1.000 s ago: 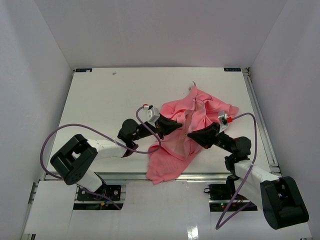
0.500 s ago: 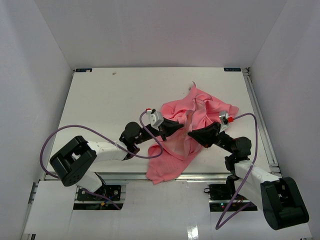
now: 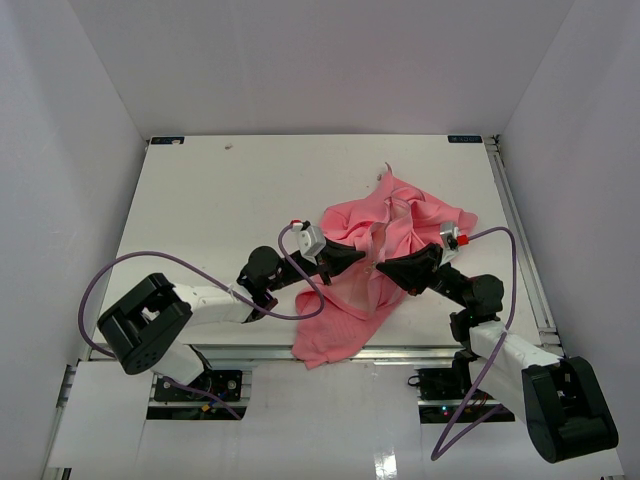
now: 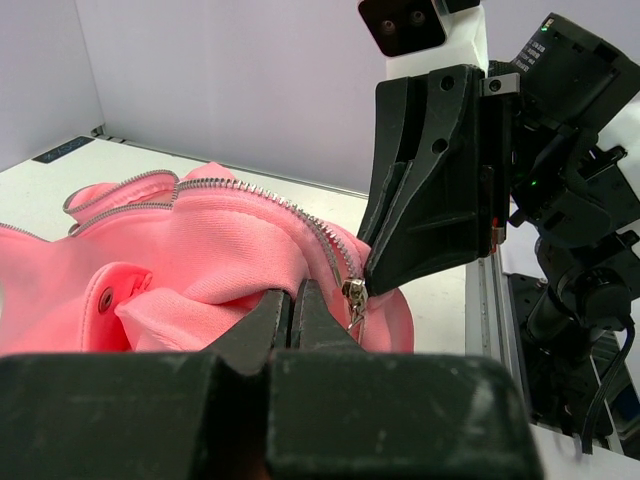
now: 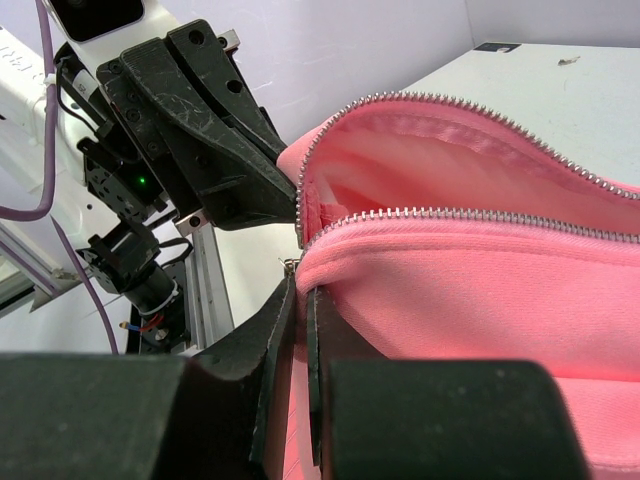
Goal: Zip up the jacket
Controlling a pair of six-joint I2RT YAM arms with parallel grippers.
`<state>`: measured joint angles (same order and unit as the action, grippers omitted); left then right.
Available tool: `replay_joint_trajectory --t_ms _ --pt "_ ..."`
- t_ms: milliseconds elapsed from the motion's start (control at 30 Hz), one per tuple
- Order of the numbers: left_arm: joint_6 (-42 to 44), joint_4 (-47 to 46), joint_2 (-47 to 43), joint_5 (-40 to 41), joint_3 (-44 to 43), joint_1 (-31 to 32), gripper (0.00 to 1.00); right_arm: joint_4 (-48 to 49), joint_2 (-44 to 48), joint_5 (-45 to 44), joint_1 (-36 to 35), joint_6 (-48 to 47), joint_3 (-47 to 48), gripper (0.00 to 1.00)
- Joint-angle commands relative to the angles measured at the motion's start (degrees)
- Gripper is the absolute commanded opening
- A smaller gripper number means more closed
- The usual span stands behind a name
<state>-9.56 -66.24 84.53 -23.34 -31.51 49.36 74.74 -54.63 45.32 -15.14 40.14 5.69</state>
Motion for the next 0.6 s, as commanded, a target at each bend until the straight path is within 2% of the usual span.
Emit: replay_joint_trajectory --t_ms 0,567 --pt "-0.8 -2.6 -2.2 -1.7 0.4 0.3 0.0 31.4 0.3 -0.4 -0.2 -0.2 1.0 0.08" --pt "-2.4 -2.2 -1.0 -5.2 -1.3 0.6 0.0 31.5 1.1 0.4 -0.2 0.8 1.4 0.08"
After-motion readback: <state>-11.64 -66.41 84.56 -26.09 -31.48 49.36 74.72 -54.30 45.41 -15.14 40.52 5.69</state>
